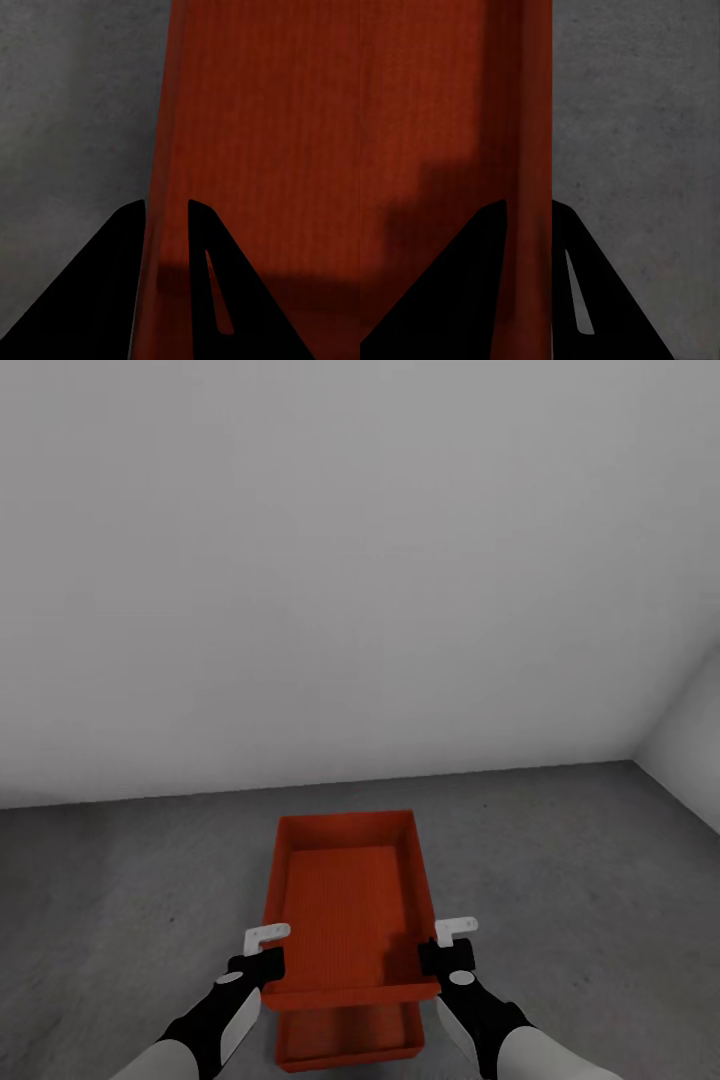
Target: Move the two storage containers from the living room to the garage. In the garage, place one container on the floor and stack the other container on top of it (either order is fine).
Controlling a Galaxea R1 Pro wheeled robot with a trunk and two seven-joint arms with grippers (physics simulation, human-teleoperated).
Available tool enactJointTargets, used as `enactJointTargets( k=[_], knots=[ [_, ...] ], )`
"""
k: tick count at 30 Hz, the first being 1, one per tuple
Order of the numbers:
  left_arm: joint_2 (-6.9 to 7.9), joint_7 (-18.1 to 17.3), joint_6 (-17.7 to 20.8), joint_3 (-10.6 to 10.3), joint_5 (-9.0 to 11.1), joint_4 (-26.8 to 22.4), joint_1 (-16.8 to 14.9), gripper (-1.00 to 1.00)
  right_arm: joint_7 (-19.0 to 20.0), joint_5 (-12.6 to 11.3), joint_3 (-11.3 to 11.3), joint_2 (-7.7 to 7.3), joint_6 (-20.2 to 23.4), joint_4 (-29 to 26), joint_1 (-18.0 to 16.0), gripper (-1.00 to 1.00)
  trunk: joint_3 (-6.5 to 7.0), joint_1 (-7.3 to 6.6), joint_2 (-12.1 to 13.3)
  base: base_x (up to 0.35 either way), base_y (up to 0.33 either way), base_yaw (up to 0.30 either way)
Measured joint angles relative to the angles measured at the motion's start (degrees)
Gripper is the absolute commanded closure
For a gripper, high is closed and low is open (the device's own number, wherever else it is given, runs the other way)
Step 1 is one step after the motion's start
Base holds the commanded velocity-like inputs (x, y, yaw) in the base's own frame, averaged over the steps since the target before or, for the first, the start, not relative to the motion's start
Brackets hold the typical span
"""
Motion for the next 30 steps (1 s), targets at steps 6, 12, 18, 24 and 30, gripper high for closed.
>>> enactJointTargets(
  k=[6,12,18,24,30],
  knots=[
    [0.33,-0.5,0.0,0.1,0.0,0.0,0.0,1.00,-0.6,0.0,0.1,0.36,0.0,0.0,0.0,1.00,-0.53,0.65,-1.2,0.000,0.000,-0.001],
    [0.31,-0.4,0.0,0.1,0.0,0.0,0.0,1.00,-0.6,0.0,0.1,0.35,0.0,0.0,0.0,1.00,-0.90,1.10,-2.0,0.000,0.000,0.000],
    [0.32,-0.4,0.1,0.1,0.0,0.0,0.0,1.00,-0.6,0.0,0.1,0.35,0.1,0.0,0.0,1.00,-0.90,1.10,-2.0,0.000,0.000,0.000],
    [0.32,-0.4,0.1,0.1,0.0,0.0,0.0,1.00,-0.6,0.0,0.1,0.35,0.1,0.0,0.0,1.00,-0.90,1.10,-2.0,0.000,0.000,0.000],
    [0.32,-0.4,0.1,0.1,0.0,0.0,0.0,1.00,-0.6,0.0,0.1,0.35,0.1,0.0,0.0,1.00,-0.90,1.10,-2.0,0.000,0.000,0.000]
  ],
)
